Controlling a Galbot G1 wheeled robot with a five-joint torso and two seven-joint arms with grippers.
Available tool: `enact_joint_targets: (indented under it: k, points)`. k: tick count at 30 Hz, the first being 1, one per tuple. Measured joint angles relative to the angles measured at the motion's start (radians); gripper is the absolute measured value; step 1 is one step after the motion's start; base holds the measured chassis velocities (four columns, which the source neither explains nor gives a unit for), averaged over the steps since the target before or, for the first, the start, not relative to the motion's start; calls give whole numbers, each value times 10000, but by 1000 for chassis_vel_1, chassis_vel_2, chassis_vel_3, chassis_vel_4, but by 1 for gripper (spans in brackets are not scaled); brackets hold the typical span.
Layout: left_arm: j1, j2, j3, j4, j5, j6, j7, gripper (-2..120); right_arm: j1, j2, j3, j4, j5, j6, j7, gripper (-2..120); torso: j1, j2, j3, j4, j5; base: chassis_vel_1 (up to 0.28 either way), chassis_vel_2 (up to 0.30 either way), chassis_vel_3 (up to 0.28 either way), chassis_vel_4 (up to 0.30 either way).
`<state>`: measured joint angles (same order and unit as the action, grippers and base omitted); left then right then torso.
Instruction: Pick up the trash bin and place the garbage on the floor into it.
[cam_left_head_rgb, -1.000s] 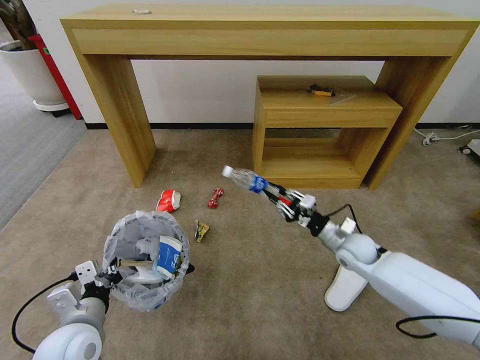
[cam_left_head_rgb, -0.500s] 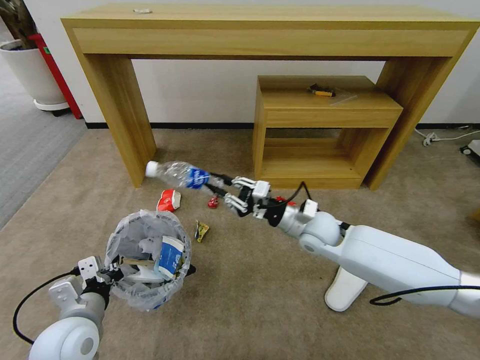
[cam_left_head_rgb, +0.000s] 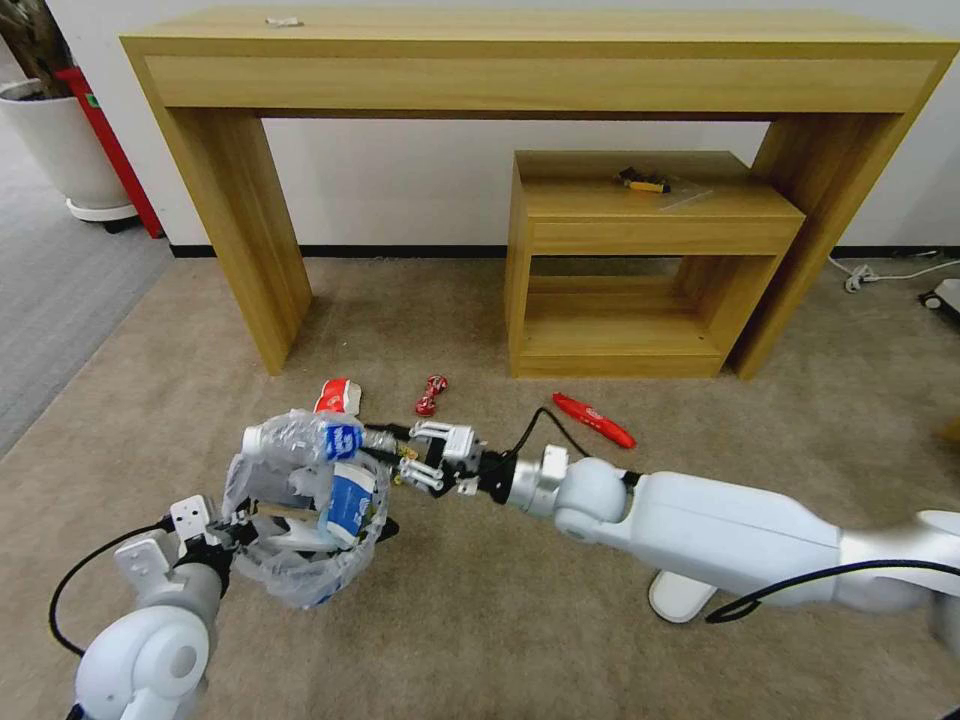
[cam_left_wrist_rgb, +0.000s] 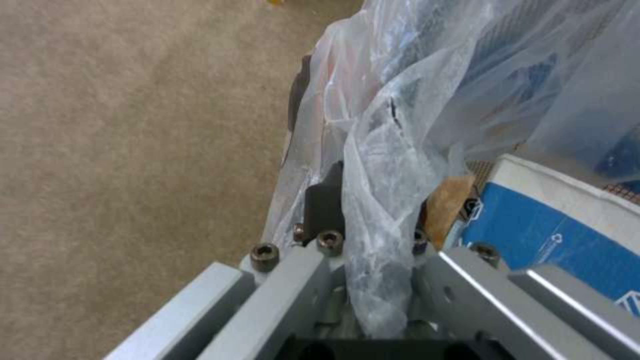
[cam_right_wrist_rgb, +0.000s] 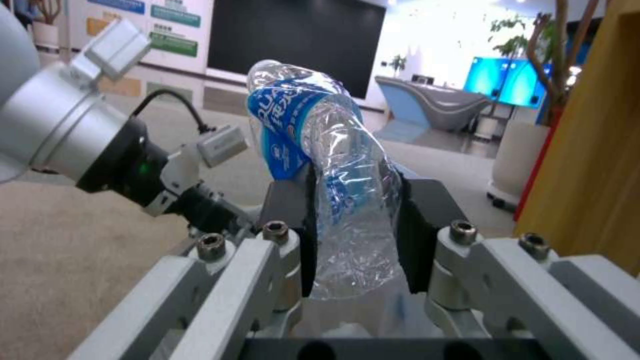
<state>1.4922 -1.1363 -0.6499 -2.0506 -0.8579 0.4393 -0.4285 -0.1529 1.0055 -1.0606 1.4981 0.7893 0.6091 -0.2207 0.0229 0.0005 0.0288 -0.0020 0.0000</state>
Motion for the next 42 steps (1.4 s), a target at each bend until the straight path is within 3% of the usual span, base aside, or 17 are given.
enact_joint_targets:
  k: [7, 17, 21, 23, 25, 33, 37, 42]
  points:
    - [-265, -98, 190, 136, -38, -1, -53, 0, -209, 750, -382, -1022, -495, 116, 249, 22, -1, 1, 0, 1, 3, 0, 0, 0, 0]
    - [-283, -13, 93, 259, -83, -46, -49, 0, -555, 595, -218, -1270, -735, 125, 197, 22, -1, 0, -1, 0, 2, 0, 0, 0, 0]
    - [-278, -37, 110, 258, -88, -50, -48, 0, -810, 525, 39, -1405, -859, 125, 174, 29, -1, 1, -1, 1, 3, 0, 0, 0, 0]
    - [-230, -68, 115, 232, -73, -54, -48, 0, -1102, 388, 257, -1460, -978, 115, 114, 43, -1, 0, -1, 0, 2, 0, 0, 0, 0]
    - [-218, -70, 115, 220, -69, -57, -48, 0, -1164, 372, 302, -1467, -999, 116, 107, 44, -1, 0, -1, -1, 3, 0, 0, 0, 0]
    - [-71, -182, 84, 112, 22, -70, -24, 0, -1612, 372, 829, -1467, -1220, 121, 181, 79, -1, 0, -1, 0, 3, 0, 0, 0, 0]
    - [35, -198, -29, 84, 79, -79, 0, 0, -1758, 210, 1316, -1136, -1163, 14, 459, 92, -1, 1, 0, 1, 2, 0, 0, 0, 0]
    - [168, -151, -252, 8, 83, -84, 36, 0, -2015, -105, 2032, -791, -1045, -282, 1106, 100, -1, 1, -1, 1, 2, 0, 0, 0, 0]
